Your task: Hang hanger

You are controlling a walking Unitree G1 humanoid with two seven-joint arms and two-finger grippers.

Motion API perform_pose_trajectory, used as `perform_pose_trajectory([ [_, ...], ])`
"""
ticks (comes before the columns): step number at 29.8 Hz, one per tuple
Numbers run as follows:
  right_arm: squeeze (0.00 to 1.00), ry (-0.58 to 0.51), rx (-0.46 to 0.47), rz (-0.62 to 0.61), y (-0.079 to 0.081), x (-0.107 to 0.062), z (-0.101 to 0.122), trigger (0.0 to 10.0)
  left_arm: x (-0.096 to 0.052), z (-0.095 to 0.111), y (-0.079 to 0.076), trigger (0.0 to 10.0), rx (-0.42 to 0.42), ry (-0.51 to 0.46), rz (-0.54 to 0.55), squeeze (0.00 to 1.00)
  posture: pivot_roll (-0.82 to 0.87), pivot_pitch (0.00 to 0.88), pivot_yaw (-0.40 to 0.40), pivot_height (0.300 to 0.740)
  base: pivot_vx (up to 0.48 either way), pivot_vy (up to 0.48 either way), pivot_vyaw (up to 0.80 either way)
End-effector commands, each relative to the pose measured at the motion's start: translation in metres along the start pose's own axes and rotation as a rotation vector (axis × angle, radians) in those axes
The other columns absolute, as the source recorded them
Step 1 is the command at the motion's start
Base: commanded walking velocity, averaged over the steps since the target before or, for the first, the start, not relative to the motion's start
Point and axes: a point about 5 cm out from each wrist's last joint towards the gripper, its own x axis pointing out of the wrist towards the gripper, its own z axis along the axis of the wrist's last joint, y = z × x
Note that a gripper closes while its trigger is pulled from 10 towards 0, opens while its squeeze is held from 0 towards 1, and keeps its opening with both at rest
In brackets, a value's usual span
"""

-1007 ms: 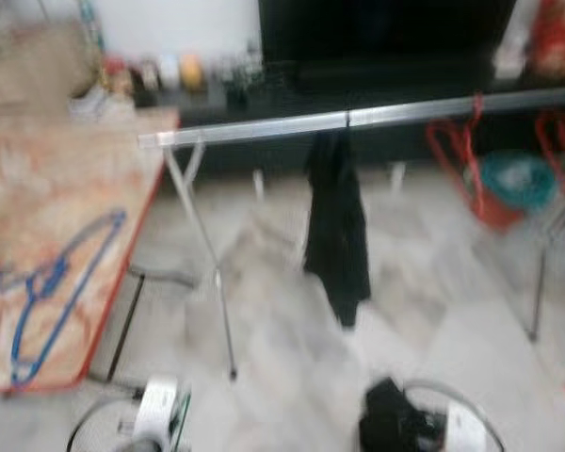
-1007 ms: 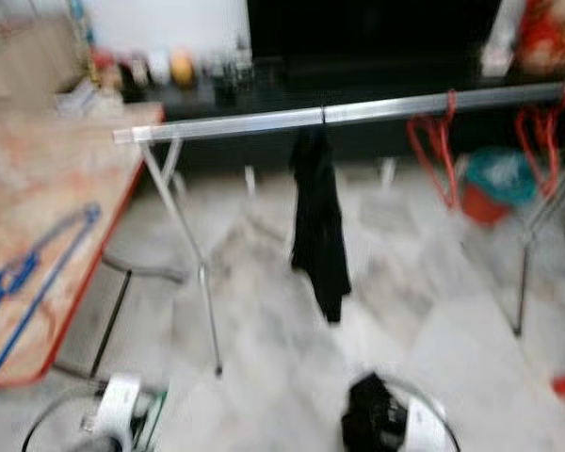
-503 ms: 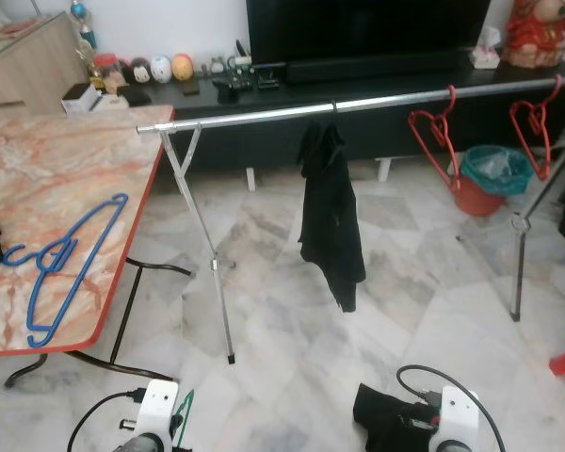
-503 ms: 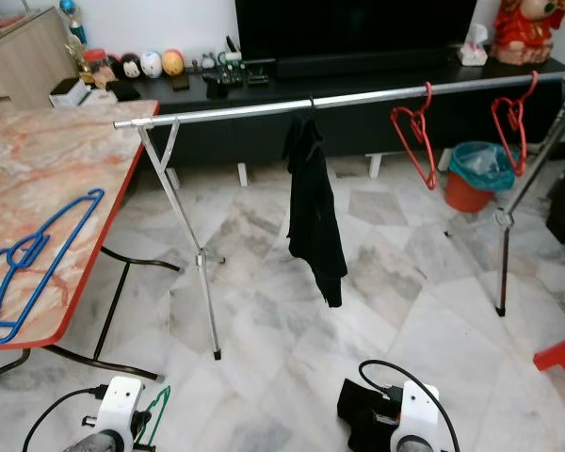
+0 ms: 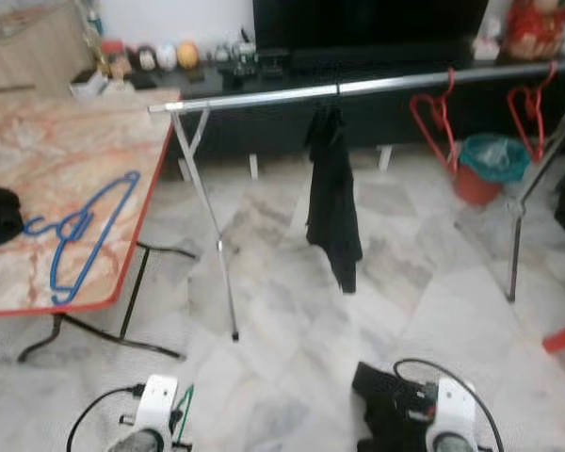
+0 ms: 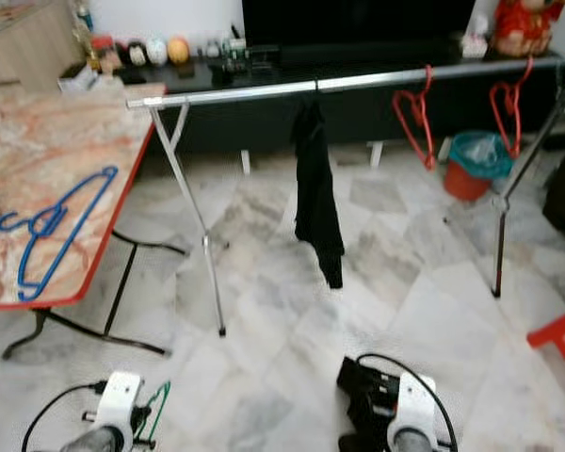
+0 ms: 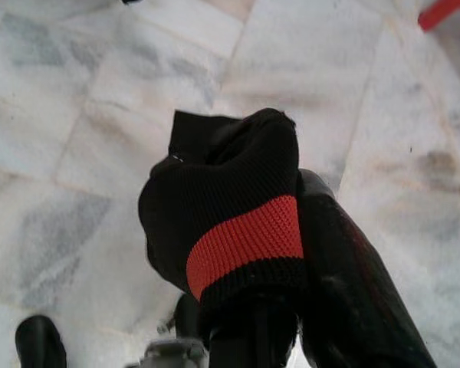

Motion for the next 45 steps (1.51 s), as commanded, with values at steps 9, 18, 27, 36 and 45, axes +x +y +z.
perform_pose_trajectory([
  [9, 0.0, -0.158, -0.05, 0.039, 0.001, 0.008, 0.042, 10.0, 0.005, 0.031, 0.004, 10.0, -0.001, -0.129, -0.023, 0.0, 0.0, 0.0, 0.053, 0.74, -0.115, 0.0, 0.0],
  [18, 0.0, -0.347, -0.009, 0.003, -0.008, 0.015, 0.105, 10.0, 0.008, 0.085, 0.008, 10.0, 0.029, -0.305, -0.096, 0.0, 0.01, 0.0, 0.052, 0.74, 0.0, 0.0, 0.0],
  [27, 0.0, -0.434, -0.012, 0.03, -0.001, 0.014, 0.137, 10.0, 0.006, 0.123, -0.003, 10.0, 0.032, -0.463, -0.158, 0.0, 0.0, 0.0, 0.049, 0.74, 0.0, 0.0, 0.0],
  [36, 0.0, -0.455, -0.116, 0.017, -0.007, 0.015, 0.166, 10.0, -0.011, 0.168, -0.024, 10.0, 0.181, -0.539, -0.574, 0.0, 0.01, 0.0, 0.045, 0.74, 0.0, 0.0, 0.0],
  [45, 0.0, -0.525, -0.332, 0.075, 0.015, 0.008, 0.205, 10.0, -0.029, 0.18, -0.038, 10.0, 0.337, -0.481, -0.815, 0.0, 0.01, 0.017, 0.049, 0.74, 0.0, 0.0, 0.0],
])
